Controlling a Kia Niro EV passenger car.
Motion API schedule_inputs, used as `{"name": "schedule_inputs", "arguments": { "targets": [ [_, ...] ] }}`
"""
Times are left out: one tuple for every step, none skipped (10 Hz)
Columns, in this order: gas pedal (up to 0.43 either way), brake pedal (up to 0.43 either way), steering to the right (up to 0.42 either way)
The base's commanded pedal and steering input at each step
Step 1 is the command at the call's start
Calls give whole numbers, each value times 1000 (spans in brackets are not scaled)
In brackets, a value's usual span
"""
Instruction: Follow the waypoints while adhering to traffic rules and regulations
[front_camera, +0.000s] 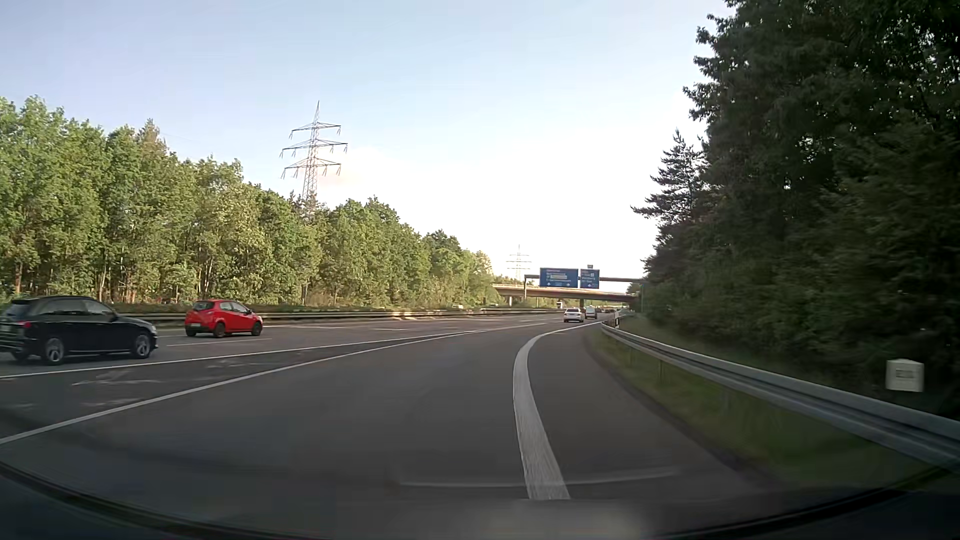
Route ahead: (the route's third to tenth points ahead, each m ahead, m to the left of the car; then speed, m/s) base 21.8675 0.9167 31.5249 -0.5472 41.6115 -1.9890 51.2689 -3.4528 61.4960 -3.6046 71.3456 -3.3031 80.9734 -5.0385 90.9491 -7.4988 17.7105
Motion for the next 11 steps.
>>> {"name": "schedule_inputs", "arguments": {
  "targets": [
    [47, 0, 38],
    [138, 0, 38],
    [157, 0, 38],
    [169, 0, 38],
    [209, 0, 38],
    [248, 0, 38],
    [260, 0, 38],
    [260, 0, 37],
    [260, 0, 37],
    [260, 0, 34],
    [260, 0, 32]
  ]
}}
